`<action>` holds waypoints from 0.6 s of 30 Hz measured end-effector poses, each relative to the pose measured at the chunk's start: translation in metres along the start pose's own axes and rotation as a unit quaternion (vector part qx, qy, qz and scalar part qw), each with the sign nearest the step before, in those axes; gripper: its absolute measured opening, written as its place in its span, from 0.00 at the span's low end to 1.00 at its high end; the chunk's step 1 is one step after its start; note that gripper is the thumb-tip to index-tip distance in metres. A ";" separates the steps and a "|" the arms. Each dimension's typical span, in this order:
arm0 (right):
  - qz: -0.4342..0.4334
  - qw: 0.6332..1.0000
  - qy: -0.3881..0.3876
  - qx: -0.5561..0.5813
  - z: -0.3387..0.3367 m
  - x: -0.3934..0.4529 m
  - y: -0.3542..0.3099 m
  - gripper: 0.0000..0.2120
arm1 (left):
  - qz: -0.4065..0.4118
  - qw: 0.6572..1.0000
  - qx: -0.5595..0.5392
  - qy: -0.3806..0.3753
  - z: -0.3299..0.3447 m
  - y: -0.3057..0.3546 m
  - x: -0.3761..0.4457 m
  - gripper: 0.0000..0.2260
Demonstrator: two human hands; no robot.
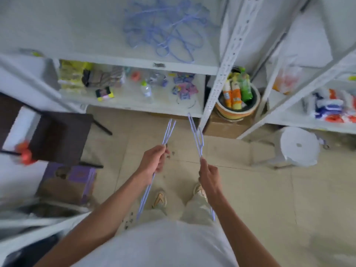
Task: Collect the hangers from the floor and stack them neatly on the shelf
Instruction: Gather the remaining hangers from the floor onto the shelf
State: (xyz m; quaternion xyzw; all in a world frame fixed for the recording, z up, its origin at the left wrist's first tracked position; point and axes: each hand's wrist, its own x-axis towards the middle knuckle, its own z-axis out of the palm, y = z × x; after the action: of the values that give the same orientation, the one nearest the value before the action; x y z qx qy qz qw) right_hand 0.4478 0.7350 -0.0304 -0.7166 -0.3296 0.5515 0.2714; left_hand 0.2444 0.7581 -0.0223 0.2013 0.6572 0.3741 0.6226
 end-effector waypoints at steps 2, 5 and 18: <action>0.006 0.999 -0.038 -0.019 -0.008 0.017 -0.016 0.28 | 0.010 0.999 -0.026 0.018 0.002 0.019 -0.002 0.12; -0.011 0.997 -0.069 -0.022 -0.019 0.044 -0.043 0.25 | 0.039 0.996 -0.064 0.050 0.001 0.048 0.011 0.12; -0.146 0.976 -0.094 -0.131 0.032 0.100 -0.153 0.26 | 0.094 0.990 -0.105 -0.016 -0.045 0.149 0.051 0.12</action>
State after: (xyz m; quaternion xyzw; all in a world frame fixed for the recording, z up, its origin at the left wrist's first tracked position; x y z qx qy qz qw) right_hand 0.4080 0.9100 0.0157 -0.6352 -0.5240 0.5227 0.2205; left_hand 0.1631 0.8799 0.0517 0.2013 0.5820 0.4946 0.6133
